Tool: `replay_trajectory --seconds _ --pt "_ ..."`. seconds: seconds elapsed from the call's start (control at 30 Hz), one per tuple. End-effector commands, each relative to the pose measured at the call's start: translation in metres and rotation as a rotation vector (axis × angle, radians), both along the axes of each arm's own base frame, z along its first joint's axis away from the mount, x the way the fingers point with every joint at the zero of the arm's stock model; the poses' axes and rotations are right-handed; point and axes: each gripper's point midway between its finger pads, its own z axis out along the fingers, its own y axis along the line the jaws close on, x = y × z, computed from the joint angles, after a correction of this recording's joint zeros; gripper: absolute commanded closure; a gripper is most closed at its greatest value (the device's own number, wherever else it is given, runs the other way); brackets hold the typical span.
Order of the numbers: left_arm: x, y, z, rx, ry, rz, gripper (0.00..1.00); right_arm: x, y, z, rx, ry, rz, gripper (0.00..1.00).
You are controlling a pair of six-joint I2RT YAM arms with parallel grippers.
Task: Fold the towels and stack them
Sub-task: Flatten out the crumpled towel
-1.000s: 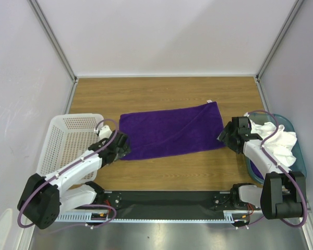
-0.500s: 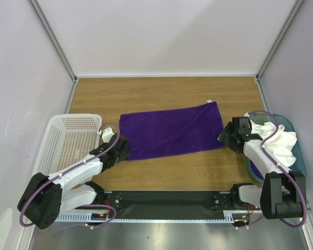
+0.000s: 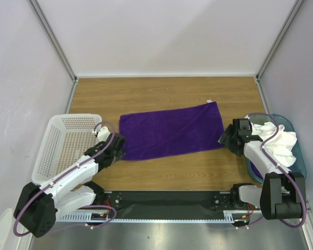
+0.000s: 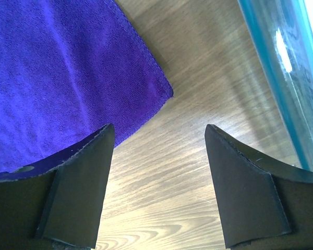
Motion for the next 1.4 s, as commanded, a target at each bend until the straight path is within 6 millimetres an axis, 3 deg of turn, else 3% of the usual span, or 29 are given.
replay_trajectory --seconds 0.0,0.07,0.2,0.3,0.43,0.53,0.67,0.73,0.87,1.07,1.17,1.2,1.3,1.37 --pt "-0.002 0.012 0.021 0.044 0.012 0.078 1.0 0.001 -0.002 0.004 -0.006 -0.019 -0.004 0.25" --pt "-0.004 0.011 0.024 0.039 0.019 0.092 1.0 -0.001 -0.003 0.003 -0.011 -0.014 -0.007 0.25" --pt "-0.017 0.018 0.011 0.076 0.071 0.118 1.0 -0.001 -0.003 0.004 -0.01 -0.018 -0.009 0.25" --pt "-0.022 0.017 0.002 0.078 0.112 0.121 0.83 -0.001 -0.003 0.004 -0.013 -0.016 -0.005 0.25" --pt "-0.019 0.007 0.002 0.058 0.105 0.076 0.41 -0.003 -0.004 0.005 -0.017 -0.01 0.001 0.25" --pt "-0.017 -0.005 0.001 0.017 0.081 0.012 0.3 -0.003 -0.005 0.006 -0.02 -0.01 -0.004 0.25" --pt "-0.022 -0.025 -0.015 -0.091 0.049 -0.096 0.28 -0.003 -0.004 0.007 -0.016 -0.015 -0.001 0.25" --pt "-0.024 -0.026 -0.02 -0.102 0.045 -0.102 0.28 -0.004 -0.005 0.007 -0.019 -0.013 0.0 0.24" --pt "-0.023 -0.024 -0.023 -0.097 0.034 -0.103 0.35 -0.004 -0.005 0.008 -0.023 -0.013 0.003 0.24" --pt "-0.018 -0.024 -0.016 -0.095 -0.008 -0.111 0.57 -0.007 -0.005 0.008 -0.022 -0.012 -0.003 0.24" --pt "-0.019 -0.022 -0.011 -0.092 -0.008 -0.106 0.69 -0.009 -0.007 0.009 -0.025 -0.015 -0.009 0.24" --pt "-0.019 -0.021 -0.01 -0.09 -0.006 -0.099 0.79 -0.009 -0.006 0.01 -0.024 -0.012 -0.008 0.25" --pt "-0.023 -0.013 -0.004 -0.065 0.007 -0.069 0.95 -0.01 -0.007 0.011 -0.028 -0.014 -0.01 0.24" --pt "-0.027 -0.008 -0.001 -0.046 0.026 -0.045 1.0 -0.011 -0.007 0.01 -0.027 -0.011 -0.014 0.24"
